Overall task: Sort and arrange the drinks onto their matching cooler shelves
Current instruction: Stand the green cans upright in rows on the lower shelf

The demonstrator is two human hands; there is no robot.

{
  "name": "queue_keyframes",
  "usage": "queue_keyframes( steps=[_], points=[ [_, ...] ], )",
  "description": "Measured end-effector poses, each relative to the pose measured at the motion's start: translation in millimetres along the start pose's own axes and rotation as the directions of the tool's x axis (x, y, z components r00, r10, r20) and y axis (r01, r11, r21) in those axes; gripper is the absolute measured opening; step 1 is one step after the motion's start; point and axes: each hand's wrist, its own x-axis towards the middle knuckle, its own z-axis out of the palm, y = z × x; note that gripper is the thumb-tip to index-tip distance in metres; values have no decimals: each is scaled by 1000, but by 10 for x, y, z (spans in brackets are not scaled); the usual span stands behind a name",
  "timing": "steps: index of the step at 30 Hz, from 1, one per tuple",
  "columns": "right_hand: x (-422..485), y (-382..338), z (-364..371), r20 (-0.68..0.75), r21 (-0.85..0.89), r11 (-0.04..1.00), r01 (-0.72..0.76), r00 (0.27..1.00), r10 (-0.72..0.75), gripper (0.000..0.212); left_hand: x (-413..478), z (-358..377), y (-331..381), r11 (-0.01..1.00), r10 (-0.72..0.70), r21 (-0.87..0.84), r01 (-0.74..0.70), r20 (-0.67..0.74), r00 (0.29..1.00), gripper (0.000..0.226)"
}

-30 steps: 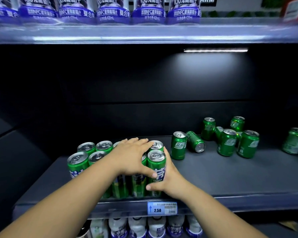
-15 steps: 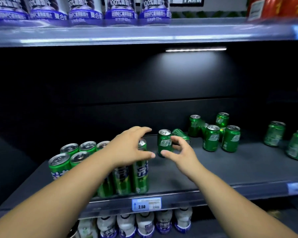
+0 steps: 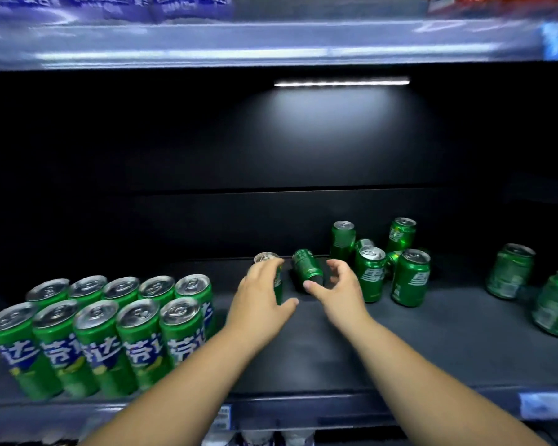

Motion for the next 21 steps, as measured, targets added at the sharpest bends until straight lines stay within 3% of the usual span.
queue_keyframes(
  steps=[7, 11, 16, 21],
  points=[
    [416, 278, 218, 37, -124, 992, -33, 999, 38, 79, 249, 416, -143, 978, -208, -41, 204, -216, 954, 78],
    [528, 392, 363, 75, -184, 981, -65, 994, 80, 89, 355, 557, -227, 947, -302, -173, 270, -197, 933, 84],
    [580, 452, 346, 119, -200, 978, -65, 989, 90, 74, 433, 491, -318, 920, -358, -244, 306, -208, 910, 65],
    [442, 376, 13, 163, -133, 991, 6, 986, 16, 74, 361, 387, -345, 919, -333, -263, 293, -125, 934, 65]
  ],
)
